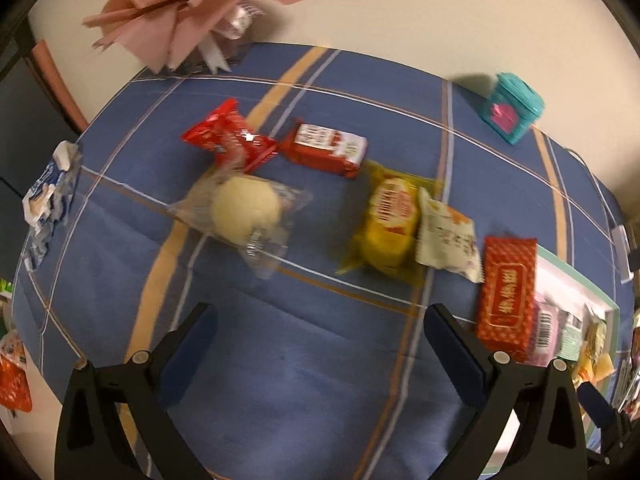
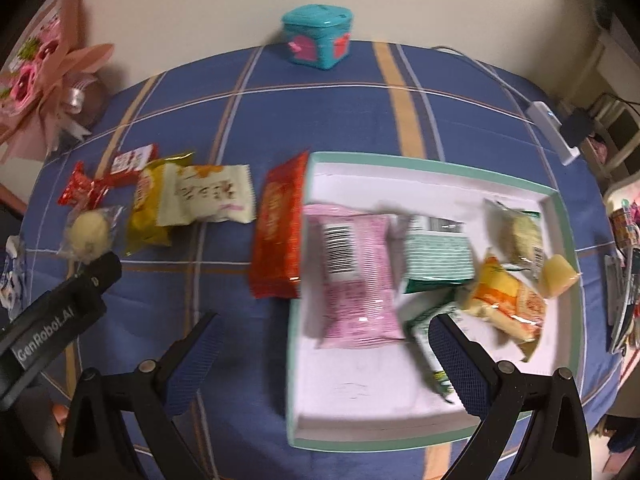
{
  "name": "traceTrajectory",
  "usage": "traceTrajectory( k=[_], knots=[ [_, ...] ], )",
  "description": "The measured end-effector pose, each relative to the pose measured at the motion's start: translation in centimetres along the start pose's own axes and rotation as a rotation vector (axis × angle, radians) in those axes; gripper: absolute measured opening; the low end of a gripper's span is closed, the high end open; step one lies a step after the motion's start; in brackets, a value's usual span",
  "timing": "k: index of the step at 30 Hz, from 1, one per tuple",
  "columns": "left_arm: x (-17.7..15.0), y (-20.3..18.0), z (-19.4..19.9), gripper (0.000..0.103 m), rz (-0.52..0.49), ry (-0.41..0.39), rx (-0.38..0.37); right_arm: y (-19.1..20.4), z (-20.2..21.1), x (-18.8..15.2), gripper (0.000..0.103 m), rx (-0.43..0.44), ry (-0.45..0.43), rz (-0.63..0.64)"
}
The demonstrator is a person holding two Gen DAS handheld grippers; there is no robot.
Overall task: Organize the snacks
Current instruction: 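Move both tools back over the pile toward the red pack and bun pack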
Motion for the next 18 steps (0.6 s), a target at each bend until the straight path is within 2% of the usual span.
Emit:
traceTrajectory(
  k=[9, 18],
  knots=[
    [1.2, 4.2, -0.3, 0.103, 0.062, -0.001, 0.018, 4.0, -1.1, -0.2, 0.103, 0.032, 0.025, 0.039],
    [2.2, 5.8, -0.7, 0.103, 0.088, -0.004, -0.007, 5.7, -1.6, 0.3, 0.103, 0.055, 0.028, 0.048]
  ],
)
Point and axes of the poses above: each gripper's, at about its wrist camera, not at the fingertips, and z roughly against the way its jaws point, y to its left, x to its top, the point moved 4 cm from there along -z, roughly the way its jaws point, and after that the axes turned 9 degrees about y, right-handed, at the moved point
